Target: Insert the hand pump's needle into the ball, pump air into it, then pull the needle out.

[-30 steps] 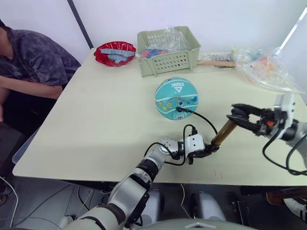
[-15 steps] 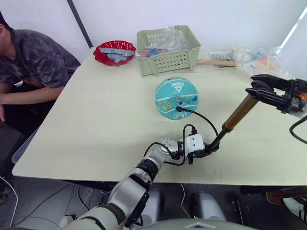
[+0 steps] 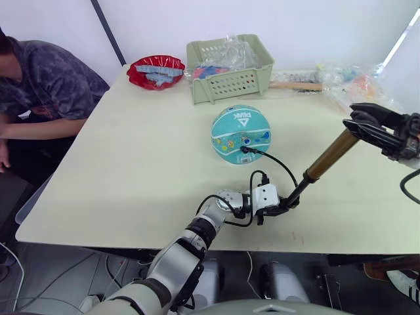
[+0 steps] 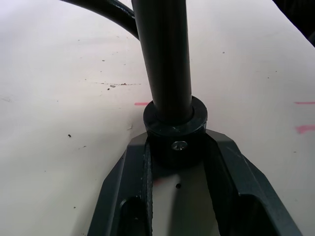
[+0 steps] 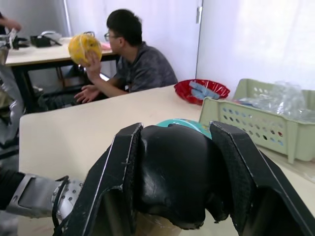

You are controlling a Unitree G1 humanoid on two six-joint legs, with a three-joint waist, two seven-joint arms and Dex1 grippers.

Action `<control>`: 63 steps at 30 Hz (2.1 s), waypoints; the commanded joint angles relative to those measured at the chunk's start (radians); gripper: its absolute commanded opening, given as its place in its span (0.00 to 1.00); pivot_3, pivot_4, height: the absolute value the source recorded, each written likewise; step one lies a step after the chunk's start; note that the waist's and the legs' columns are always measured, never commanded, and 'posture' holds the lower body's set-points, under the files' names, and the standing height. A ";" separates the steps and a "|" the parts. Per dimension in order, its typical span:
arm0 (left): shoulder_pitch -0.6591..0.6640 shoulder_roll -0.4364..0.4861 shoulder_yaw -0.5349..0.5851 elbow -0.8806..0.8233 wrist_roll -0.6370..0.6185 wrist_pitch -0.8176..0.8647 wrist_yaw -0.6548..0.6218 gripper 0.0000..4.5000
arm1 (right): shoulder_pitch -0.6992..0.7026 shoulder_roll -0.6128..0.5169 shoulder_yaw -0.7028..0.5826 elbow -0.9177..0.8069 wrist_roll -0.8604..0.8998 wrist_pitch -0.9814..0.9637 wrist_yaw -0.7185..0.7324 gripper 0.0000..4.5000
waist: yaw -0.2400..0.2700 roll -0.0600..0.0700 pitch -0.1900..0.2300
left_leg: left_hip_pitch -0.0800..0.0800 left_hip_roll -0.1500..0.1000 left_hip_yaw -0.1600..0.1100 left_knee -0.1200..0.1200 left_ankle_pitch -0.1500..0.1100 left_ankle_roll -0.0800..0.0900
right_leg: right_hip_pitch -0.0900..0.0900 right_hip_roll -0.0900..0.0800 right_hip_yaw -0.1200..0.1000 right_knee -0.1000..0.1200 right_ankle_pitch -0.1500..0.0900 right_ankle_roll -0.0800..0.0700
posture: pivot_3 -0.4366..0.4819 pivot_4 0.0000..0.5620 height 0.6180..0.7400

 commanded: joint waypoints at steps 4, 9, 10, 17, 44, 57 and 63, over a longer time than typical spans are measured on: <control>0.045 0.023 -0.061 0.066 0.069 0.038 -0.024 0.22 | 0.085 0.077 0.078 -0.012 0.004 0.039 -0.005 0.36 | -0.002 -0.006 -0.004 | 0.008 0.001 0.000 -0.002 0.000 0.000 | 0.007 0.000 0.000 0.000 -0.001 -0.001 | 0.48 0.27 1.00; 0.048 0.026 -0.059 0.063 0.069 0.040 -0.023 0.22 | 0.140 0.126 0.147 -0.021 -0.026 0.031 0.022 0.36 | -0.002 -0.013 -0.015 | 0.012 0.002 0.000 -0.008 0.000 0.000 | 0.008 0.001 0.000 0.000 -0.003 -0.003 | 0.48 0.27 1.00; 0.048 0.026 -0.059 0.062 0.070 0.041 -0.023 0.22 | 0.149 0.143 0.166 -0.018 -0.029 0.031 0.020 0.36 | -0.002 -0.016 -0.018 | 0.012 0.002 0.000 -0.009 0.000 0.000 | 0.008 0.001 0.000 0.000 -0.003 -0.004 | 0.48 0.27 1.00; 0.047 0.026 -0.056 0.063 0.070 0.040 -0.022 0.22 | 0.168 0.203 0.259 0.021 -0.120 -0.016 0.026 0.36 | -0.002 -0.014 -0.024 | 0.014 0.003 0.000 -0.013 0.000 0.000 | 0.008 0.002 0.000 -0.001 -0.004 -0.006 | 0.48 0.27 1.00; 0.041 0.021 -0.056 0.076 0.072 0.039 -0.016 0.22 | 0.112 0.188 0.186 0.062 -0.173 -0.122 0.034 0.36 | 0.001 -0.005 -0.020 | 0.012 0.000 -0.001 -0.013 0.000 0.000 | 0.007 0.001 0.000 -0.001 -0.006 -0.003 | 0.48 0.27 1.00; 0.035 0.021 -0.060 0.079 0.074 0.036 -0.020 0.22 | -0.139 -0.017 -0.041 0.043 0.070 0.056 -0.025 0.36 | 0.002 0.000 -0.002 | 0.010 -0.001 0.000 -0.012 0.000 0.000 | 0.006 -0.001 0.001 -0.001 -0.006 -0.002 | 0.48 0.27 1.00; 0.034 0.021 -0.061 0.080 0.074 0.035 -0.022 0.22 | -0.202 -0.062 -0.092 0.046 0.150 0.119 -0.067 0.36 | 0.003 -0.001 0.001 | 0.009 -0.001 0.000 -0.012 0.000 0.000 | 0.005 -0.001 0.000 -0.002 -0.006 -0.002 | 0.48 0.27 1.00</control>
